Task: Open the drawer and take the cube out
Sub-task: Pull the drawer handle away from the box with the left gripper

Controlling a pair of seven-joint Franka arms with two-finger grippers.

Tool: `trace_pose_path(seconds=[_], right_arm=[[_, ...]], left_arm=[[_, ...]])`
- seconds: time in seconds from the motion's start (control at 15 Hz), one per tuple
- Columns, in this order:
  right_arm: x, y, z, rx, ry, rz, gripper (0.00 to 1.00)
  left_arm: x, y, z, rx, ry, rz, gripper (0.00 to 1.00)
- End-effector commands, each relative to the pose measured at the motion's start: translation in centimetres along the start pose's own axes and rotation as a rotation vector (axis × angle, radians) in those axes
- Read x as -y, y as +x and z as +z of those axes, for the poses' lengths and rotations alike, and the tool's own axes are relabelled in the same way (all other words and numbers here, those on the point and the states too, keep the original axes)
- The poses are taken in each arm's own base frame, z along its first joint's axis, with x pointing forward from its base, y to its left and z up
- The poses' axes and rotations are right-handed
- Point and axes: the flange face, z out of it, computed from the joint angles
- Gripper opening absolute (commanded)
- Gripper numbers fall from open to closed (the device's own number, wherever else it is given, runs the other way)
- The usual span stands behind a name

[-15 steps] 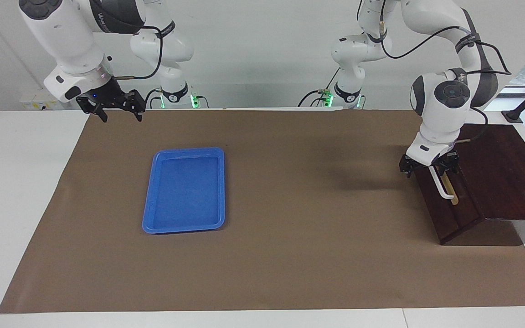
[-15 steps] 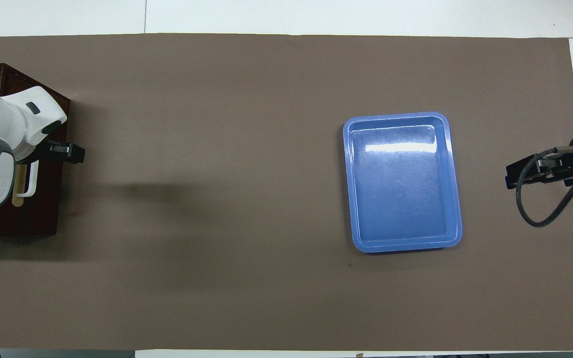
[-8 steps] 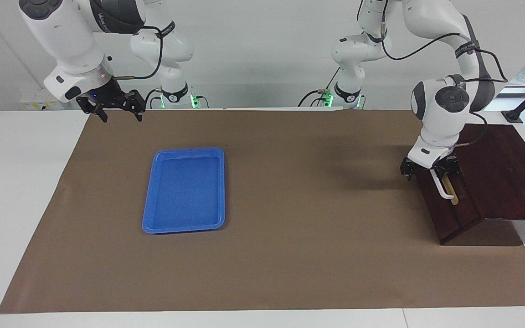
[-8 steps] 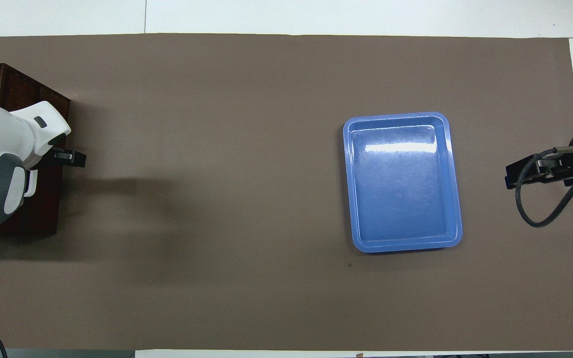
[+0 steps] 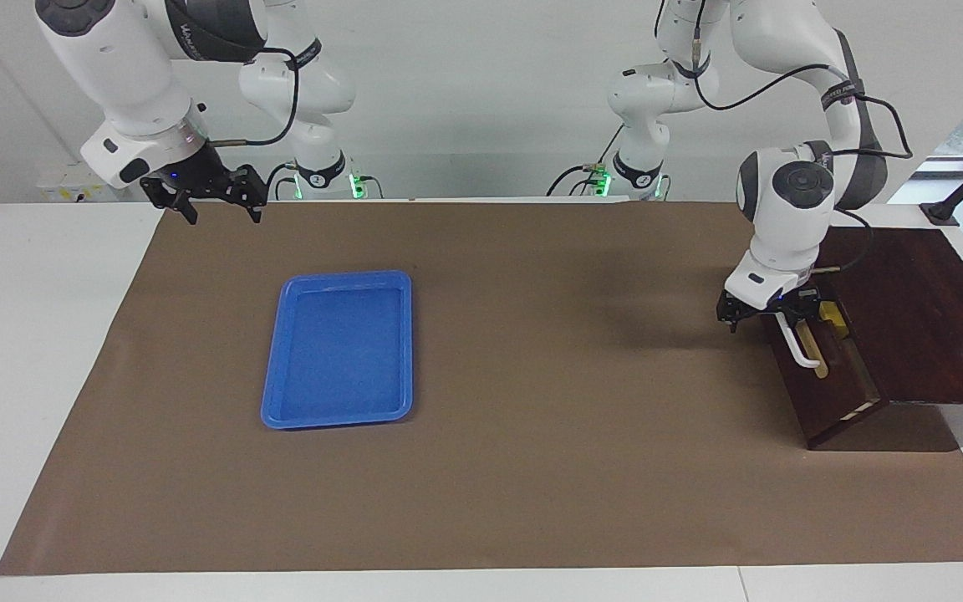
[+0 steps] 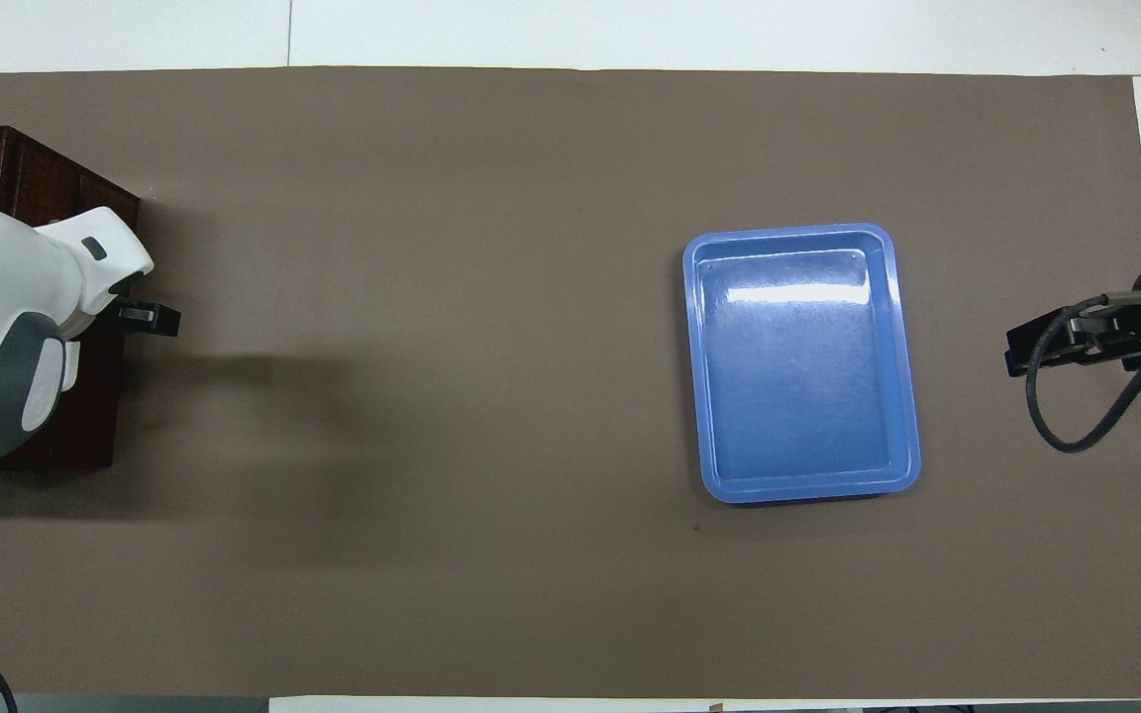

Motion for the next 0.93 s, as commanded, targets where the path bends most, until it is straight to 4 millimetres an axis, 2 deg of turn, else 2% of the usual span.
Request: trace_pose_path(seconds=[0.0,0.27,0.53,0.6,0.87], right_arm=[[0.1,-0.5,0.2,-0.004,-0.008,-0.009,1.00],[0.2,-0.7,0.9,-0.009,-0.003,0.047,1.00],[0.8,-1.0,3.0,-0.026,0.021,0.118,1.00],[0.8,-1.1,3.6,-0.024,0.023,0.143,1.00],[0.9,-0.6,5.5,0.011,0.028,0.241,1.00]], left_arm=[[-3.8,-0.1,-1.1,-0.026,0.001,0.058,1.00],[-7.3,0.1,-2.1,-0.026,-0.003,0.074,1.00],[-9.6,0.0,-2.8,-0.017,-0.001,0.113,1.00],[-9.7,0.1,-2.9,-0.008,0.001,0.116,1.00],[-8.1,2.1,-6.2,0.032,0.017,0.100,1.00]])
